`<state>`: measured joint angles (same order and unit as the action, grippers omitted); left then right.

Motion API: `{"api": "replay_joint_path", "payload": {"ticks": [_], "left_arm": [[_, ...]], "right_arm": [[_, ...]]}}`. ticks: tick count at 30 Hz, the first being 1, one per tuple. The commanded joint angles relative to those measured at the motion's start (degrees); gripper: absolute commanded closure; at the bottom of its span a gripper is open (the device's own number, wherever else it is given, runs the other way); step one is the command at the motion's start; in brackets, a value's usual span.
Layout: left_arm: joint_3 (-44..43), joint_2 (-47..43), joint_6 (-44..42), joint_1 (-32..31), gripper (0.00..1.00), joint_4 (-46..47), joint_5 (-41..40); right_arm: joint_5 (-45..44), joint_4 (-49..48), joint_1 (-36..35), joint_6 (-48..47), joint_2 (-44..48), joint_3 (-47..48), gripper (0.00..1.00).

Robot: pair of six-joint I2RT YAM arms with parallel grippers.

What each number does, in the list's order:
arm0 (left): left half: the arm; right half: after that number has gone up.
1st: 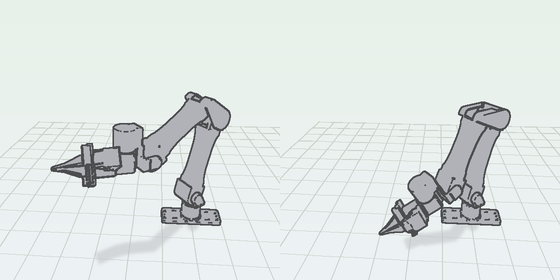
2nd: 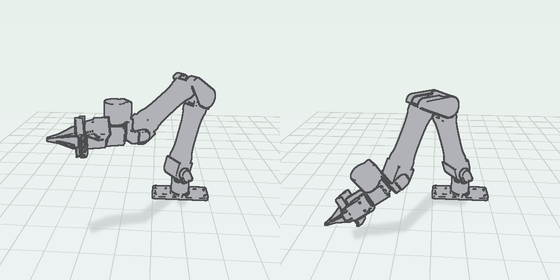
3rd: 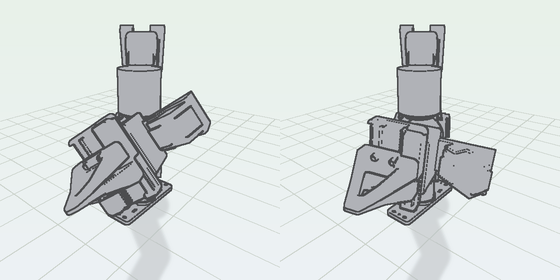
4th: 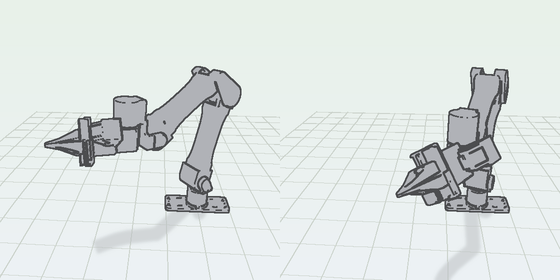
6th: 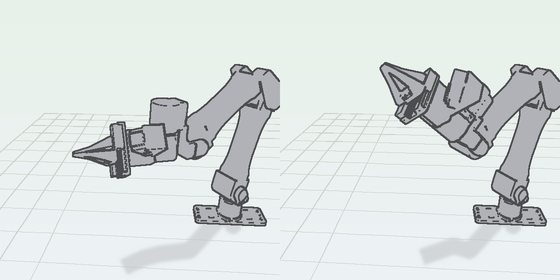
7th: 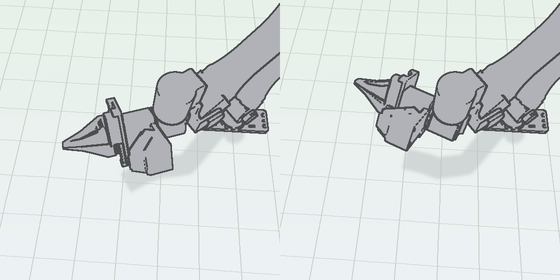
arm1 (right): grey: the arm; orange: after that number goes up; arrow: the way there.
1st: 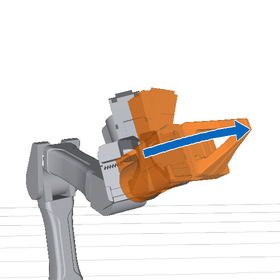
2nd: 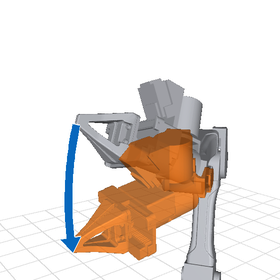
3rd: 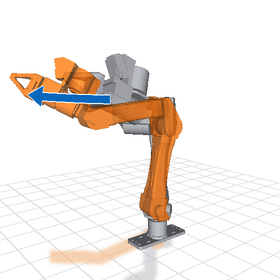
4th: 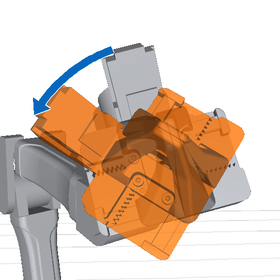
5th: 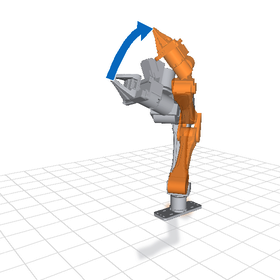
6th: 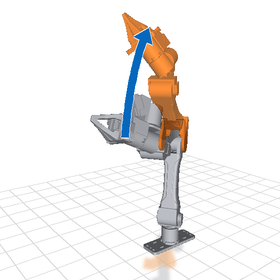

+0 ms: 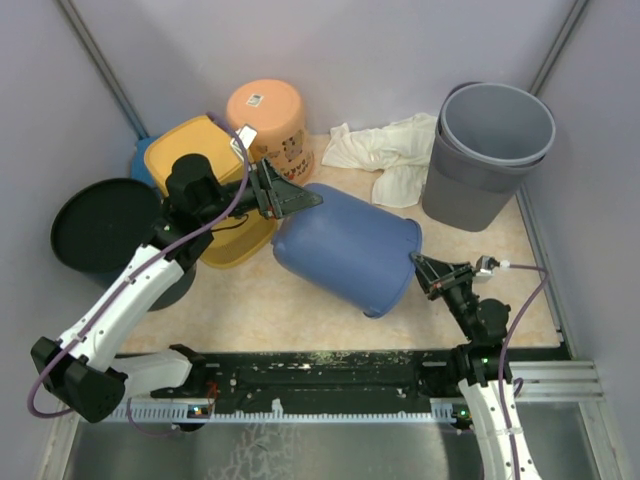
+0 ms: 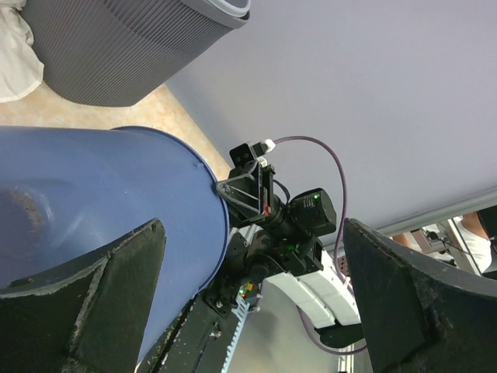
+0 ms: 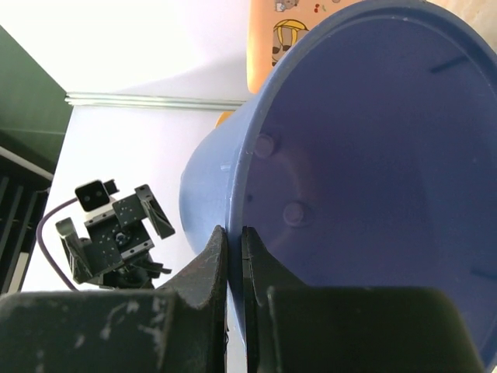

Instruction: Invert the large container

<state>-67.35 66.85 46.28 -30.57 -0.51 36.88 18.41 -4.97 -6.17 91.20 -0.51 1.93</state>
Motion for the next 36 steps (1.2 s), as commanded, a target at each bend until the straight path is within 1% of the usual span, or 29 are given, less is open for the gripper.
{"api": "replay_joint_path", "payload": {"ticks": [1,3,8,10,15,18,22,26,28,31,36], "left_arm": [[-1.42,-0.04,-1.45,-0.19,0.00,-0.71,-0.40],[-1.99,0.39,-2.71,-0.19,0.00,-4.03,-1.54],[-7.44,3.01,-9.09,0.20,0.00,-18.83,-11.62],[-9.44,3.96,-10.56,0.42,0.00,-21.26,-12.71],[-10.93,3.16,-13.29,0.80,0.00,-23.43,-14.42],[-10.66,3.06,-13.35,0.85,0.00,-22.70,-11.87],[-9.08,3.54,-11.89,0.82,0.00,-19.26,-5.95],[-5.42,4.07,-7.10,0.77,0.00,-11.74,2.68],[-3.18,3.98,-3.66,0.75,0.00,-7.52,5.53],[-2.06,3.92,-1.65,0.64,0.00,-4.37,7.57],[-2.43,3.90,-2.58,0.55,0.00,-5.68,6.84]], "right_arm": [[1.78,17.73,0.03,-1.84,-1.70,-7.67,1.00],[1.42,19.79,0.02,-2.01,-1.28,-7.56,1.00],[1.71,21.03,0.04,-2.78,-1.16,-7.58,1.00],[1.63,21.14,0.02,-3.13,-1.16,-7.51,1.00],[1.35,21.04,0.02,-3.73,-1.29,-7.34,1.00],[1.14,19.79,-0.01,-4.38,-2.03,-7.27,1.00],[1.09,18.67,-0.02,-7.46,-5.55,-6.20,1.00],[0.70,15.07,-0.03,-10.38,-11.12,-5.32,1.00],[0.41,13.96,-0.05,-12.48,-14.25,-4.08,0.95],[0.08,12.66,-0.07,-16.52,-19.16,-1.53,0.86],[-0.02,8.27,-0.07,-20.28,-26.63,2.07,0.72]]}}
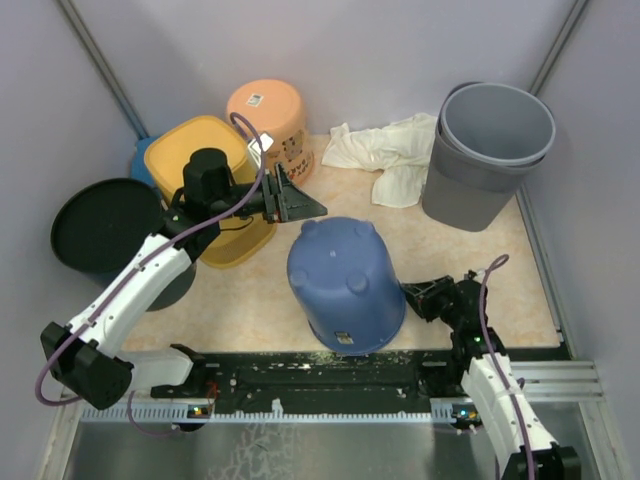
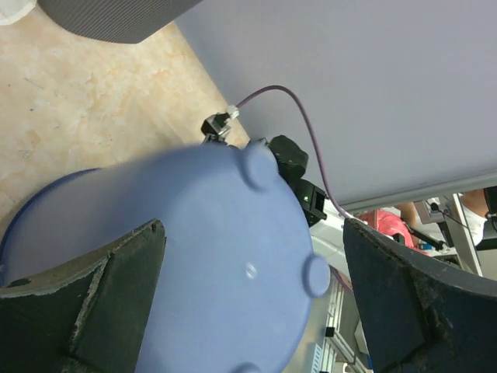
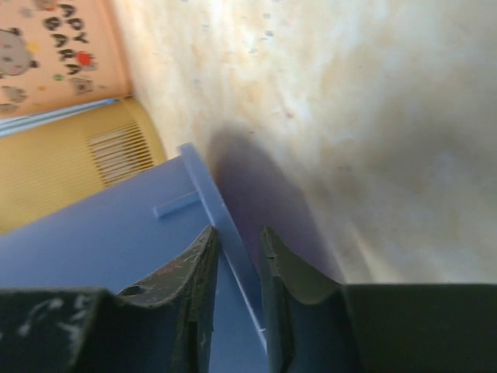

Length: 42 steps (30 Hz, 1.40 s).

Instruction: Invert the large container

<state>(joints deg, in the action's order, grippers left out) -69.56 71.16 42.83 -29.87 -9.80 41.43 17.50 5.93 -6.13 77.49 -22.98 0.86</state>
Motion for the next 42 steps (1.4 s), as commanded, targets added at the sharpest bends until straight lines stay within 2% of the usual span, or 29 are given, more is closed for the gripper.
{"api": "replay_joint_path", "payload": {"ticks": [1,4,6,8,9,10,14,17,20,27,30,32,35,38,40,42], "left_arm": [[-0.18,-0.36,0.98,-0.13,0.00,3.60,2.32],[-0.05,-0.16,1.04,-0.20,0.00,3.62,2.28],[-0.04,-0.15,1.16,-0.24,0.00,3.73,2.23],[-0.28,-0.20,1.14,-0.25,0.00,3.95,2.14],[-0.53,-0.19,1.05,-0.25,0.00,3.92,2.16],[-1.07,-0.12,0.69,-0.28,0.00,3.53,1.93],[-5.47,0.14,-3.85,-0.33,0.00,-1.75,-1.49],[-9.26,0.27,-10.29,-0.44,0.00,-7.66,-6.01],[-10.87,-1.07,-15.38,-0.72,0.00,-11.02,-9.81],[-9.64,-6.46,-23.02,-0.73,0.00,-11.16,-13.79],[-10.22,-6.84,-24.45,-0.73,0.00,-12.25,-14.71],[-10.88,-6.47,-24.90,-0.79,0.00,-13.27,-14.80],[-11.14,-6.29,-24.74,-0.79,0.00,-13.62,-14.72],[-11.00,-6.53,-24.17,-0.72,0.00,-13.38,-14.99],[-10.95,-6.39,-23.74,-0.79,0.00,-13.11,-15.11],[-11.15,-6.15,-23.27,-0.72,0.00,-13.20,-15.19]], "right_arm": [[0.94,-3.14,-0.11,-7.55,-5.61,3.97,0.70],[0.51,-3.47,-0.15,-11.06,-8.87,7.01,0.62],[-0.79,-1.79,-0.13,-13.92,-10.23,9.68,0.51],[-2.74,1.12,-0.14,-17.26,-11.04,12.80,0.36],[-4.33,3.01,-0.12,-19.35,-11.46,14.90,0.32],[-6.20,6.98,-0.10,-21.86,-12.52,17.12,0.26],[-17.24,22.35,-0.11,-33.86,-17.20,31.31,0.16],[-24.22,32.10,-0.11,-39.36,-17.77,38.46,0.13],[-25.82,39.10,-0.10,-41.50,-13.81,41.80,0.14],[-10.78,47.09,-0.11,-34.62,-3.76,40.14,0.14],[-2.72,44.24,-0.06,-32.83,-1.85,36.55,0.15],[4.12,37.65,-0.11,-30.91,-0.52,33.16,0.15],[13.25,24.94,-0.42,-21.58,1.21,24.88,0.15],[10.61,11.61,-4.53,-11.87,2.57,19.27,0.14],[4.71,-0.67,-10.52,-5.11,1.14,15.62,0.14],[-1.03,-12.35,-18.11,-1.80,-4.18,13.84,0.14]]}}
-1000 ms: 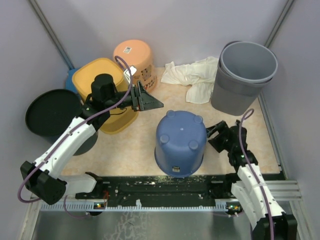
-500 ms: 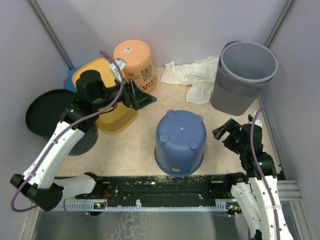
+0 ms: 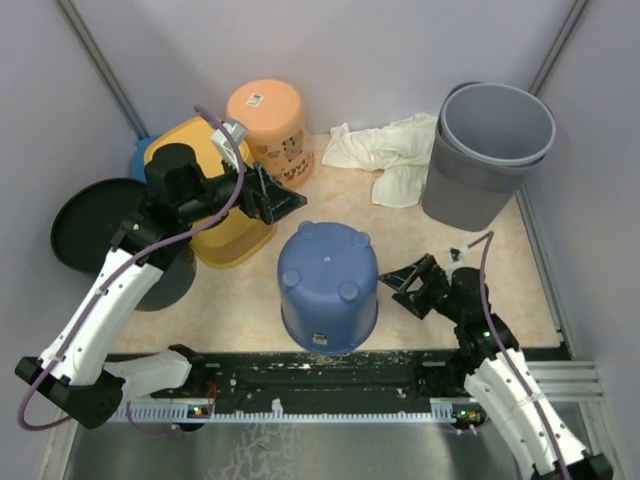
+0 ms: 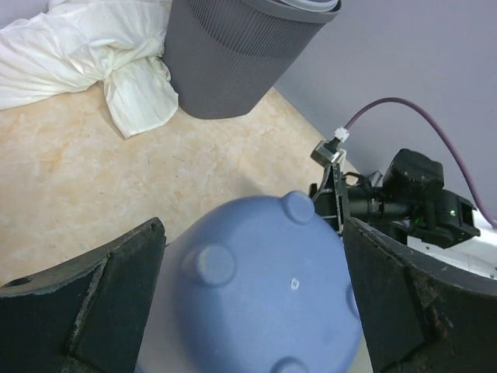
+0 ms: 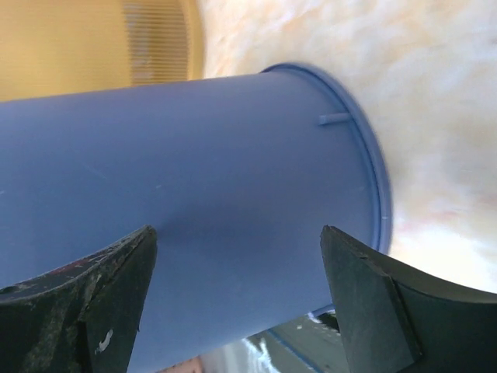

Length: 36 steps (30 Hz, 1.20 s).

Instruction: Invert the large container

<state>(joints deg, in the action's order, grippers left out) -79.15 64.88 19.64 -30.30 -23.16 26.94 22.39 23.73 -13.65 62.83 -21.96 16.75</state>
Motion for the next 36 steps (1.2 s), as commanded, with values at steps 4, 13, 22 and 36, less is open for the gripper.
{"api": "replay_joint_path", "payload": {"ticks": [4,13,22,36], "left_arm": [[-2.69,0.76,0.82,-0.25,0.00,-0.60,-0.64],[-3.47,0.88,1.28,-0.22,0.00,-1.69,-1.42],[-5.73,4.76,3.92,-0.23,0.00,1.00,-0.56],[-8.21,5.77,5.50,-0.27,0.00,1.95,-1.51]], "right_arm": [[-5.84,-35.67,-16.37,7.93,-21.89,4.20,0.13],[-11.86,-18.65,-14.45,-3.08,-15.79,7.36,0.08],[0.11,-8.79,-14.30,-20.98,-2.42,4.59,0.09],[10.63,-25.89,-21.99,-25.77,-17.44,3.73,0.10]]}}
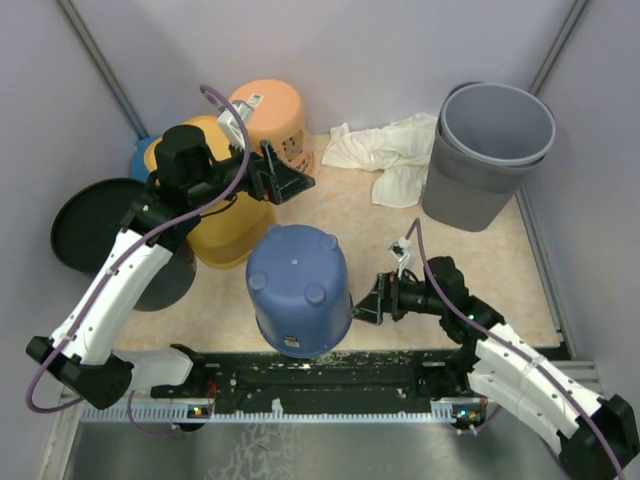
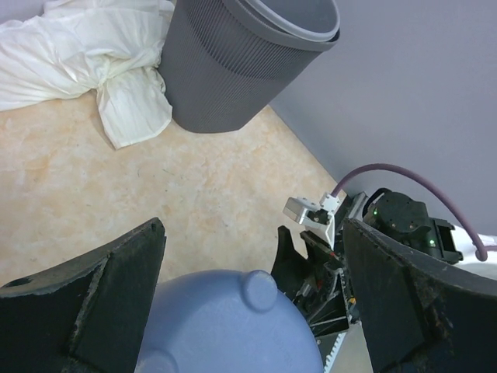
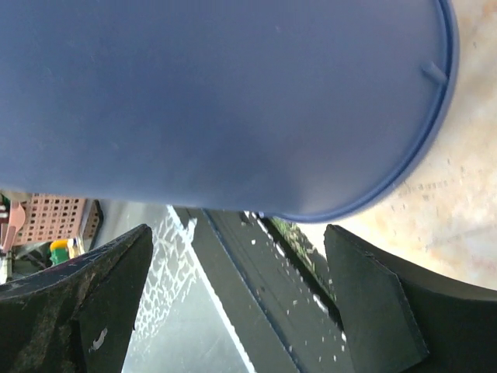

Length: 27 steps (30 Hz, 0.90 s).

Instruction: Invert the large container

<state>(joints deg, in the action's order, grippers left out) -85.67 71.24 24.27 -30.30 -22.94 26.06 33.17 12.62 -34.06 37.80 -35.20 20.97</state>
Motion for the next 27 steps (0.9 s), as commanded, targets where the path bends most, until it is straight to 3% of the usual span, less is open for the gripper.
{"api": "replay_joint_path", "payload": {"ticks": [1,6,11,14,20,23,27], "left_arm": [[-1.68,-0.62,1.11,-0.28,0.00,1.86,-0.67],[-1.89,-0.40,1.98,-0.28,0.00,2.37,-0.57],[-2.64,-0.62,2.01,-0.26,0.00,1.39,-1.27],[-3.46,-0.98,1.31,-0.27,0.00,-0.11,-1.82],[-4.07,-0.46,0.93,-0.24,0.00,-1.03,-3.26],[-5.12,1.74,1.47,-0.28,0.00,-0.97,-3.21],[-7.50,5.25,3.38,-0.28,0.00,-2.63,-3.48]], "right_arm": [[-1.44,-19.11,-2.25,0.30,-6.62,-0.82,0.10],[-11.45,-43.45,-11.21,4.78,-24.35,2.49,0.10],[-14.05,-56.18,-15.07,10.79,-40.84,11.18,0.10],[-17.33,-53.65,-14.81,8.85,-39.57,11.20,0.10],[-30.25,-40.32,-12.77,4.84,-27.88,5.74,0.08],[-31.56,-42.23,-12.76,5.79,-27.34,3.61,0.09],[-27.99,-47.87,-16.62,7.83,-35.40,7.17,0.11]]}}
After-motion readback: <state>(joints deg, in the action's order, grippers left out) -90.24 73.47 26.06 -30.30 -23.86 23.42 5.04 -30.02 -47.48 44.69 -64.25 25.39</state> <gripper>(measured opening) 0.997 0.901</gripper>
